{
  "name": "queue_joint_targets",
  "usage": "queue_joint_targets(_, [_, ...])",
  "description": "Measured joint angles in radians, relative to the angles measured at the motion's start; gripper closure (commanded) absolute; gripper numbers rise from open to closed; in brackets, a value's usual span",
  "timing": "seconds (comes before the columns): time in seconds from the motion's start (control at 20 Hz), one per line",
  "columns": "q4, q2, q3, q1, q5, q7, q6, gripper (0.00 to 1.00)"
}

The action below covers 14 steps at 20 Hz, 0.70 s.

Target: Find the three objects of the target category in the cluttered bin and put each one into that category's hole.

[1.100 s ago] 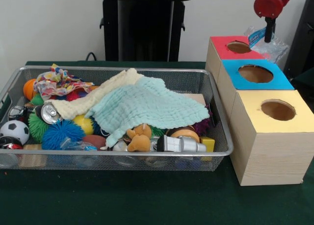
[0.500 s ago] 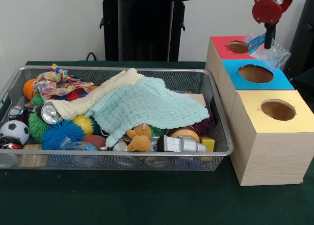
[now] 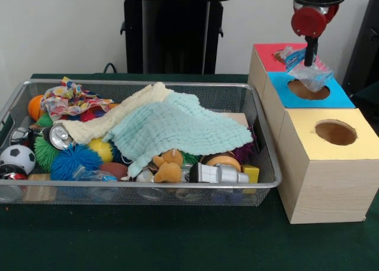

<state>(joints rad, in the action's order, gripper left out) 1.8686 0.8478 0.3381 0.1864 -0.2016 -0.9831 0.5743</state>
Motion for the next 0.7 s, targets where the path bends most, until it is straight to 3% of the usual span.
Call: queue_joint_targets(0.7, [-0.006, -0.036, -0.001, 0.007, -0.075, 0.000, -0.073, 1.00])
